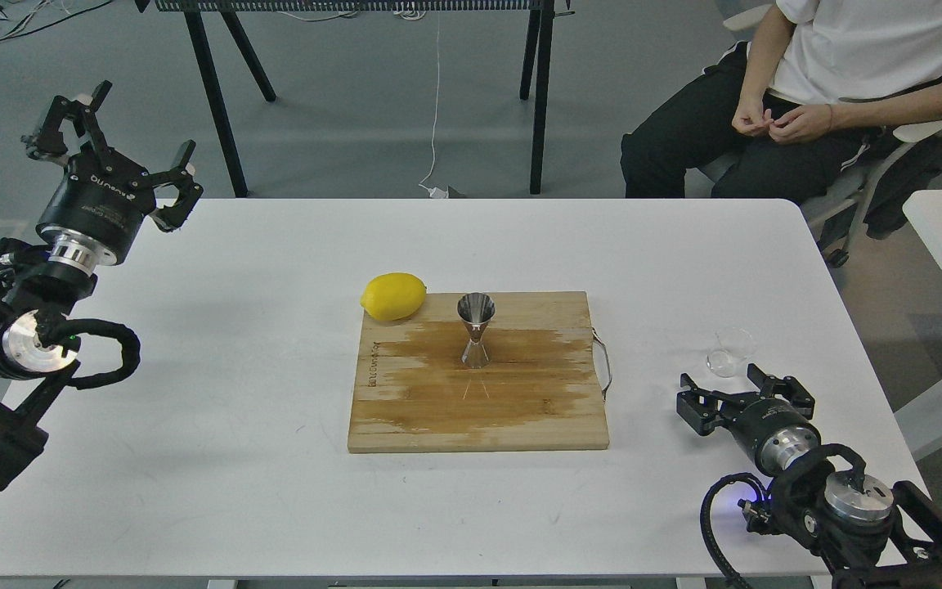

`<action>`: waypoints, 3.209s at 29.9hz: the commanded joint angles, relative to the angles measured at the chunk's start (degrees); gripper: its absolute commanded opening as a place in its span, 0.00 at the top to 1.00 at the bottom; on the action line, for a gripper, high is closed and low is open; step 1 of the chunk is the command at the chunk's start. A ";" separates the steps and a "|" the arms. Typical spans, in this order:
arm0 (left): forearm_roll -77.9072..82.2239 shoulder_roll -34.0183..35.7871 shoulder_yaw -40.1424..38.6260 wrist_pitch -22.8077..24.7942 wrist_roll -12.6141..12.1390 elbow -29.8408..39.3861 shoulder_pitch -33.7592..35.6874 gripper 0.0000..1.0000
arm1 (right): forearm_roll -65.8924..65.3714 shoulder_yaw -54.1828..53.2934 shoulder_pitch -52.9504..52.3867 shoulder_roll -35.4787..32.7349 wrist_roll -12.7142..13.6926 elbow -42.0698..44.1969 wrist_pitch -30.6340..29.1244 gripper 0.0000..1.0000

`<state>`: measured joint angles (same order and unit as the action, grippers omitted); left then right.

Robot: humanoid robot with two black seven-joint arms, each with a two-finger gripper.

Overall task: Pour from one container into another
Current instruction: 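Grasp the small clear glass with the right gripper and lift it, then carry the clear glass over the jigger with the right gripper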

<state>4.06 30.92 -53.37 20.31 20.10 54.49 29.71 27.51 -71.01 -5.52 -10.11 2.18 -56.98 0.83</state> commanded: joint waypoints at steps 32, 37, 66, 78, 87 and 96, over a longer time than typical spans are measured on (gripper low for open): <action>0.33 -0.07 0.11 -0.09 0.20 0.00 -0.01 0.00 | -0.35 -0.62 -7.05 0.18 -0.42 8.29 -1.79 0.10; 0.42 -0.07 0.02 -0.09 0.20 -0.26 -0.01 0.00 | -0.35 -0.71 -7.05 1.41 -0.42 8.29 -1.79 0.18; 0.42 0.46 -0.41 0.00 0.55 -1.32 0.17 0.00 | -1.05 -0.10 -7.14 1.85 -0.86 2.59 -2.59 0.70; 0.42 0.81 -0.41 0.00 0.55 -1.23 0.26 0.00 | -13.79 2.19 -13.37 0.79 -0.60 -13.24 10.94 0.70; 0.42 0.81 -0.41 0.00 0.64 -1.32 0.17 0.00 | -20.65 16.33 -24.62 1.23 -0.42 -13.24 15.17 0.69; 0.42 0.81 -0.41 0.00 1.25 -1.58 0.08 0.00 | -29.43 22.23 -25.51 2.37 -0.33 -13.59 15.17 0.69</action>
<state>4.49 31.73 -53.79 20.31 21.25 53.15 29.81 0.67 -49.94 -30.97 -7.96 1.84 -70.43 16.09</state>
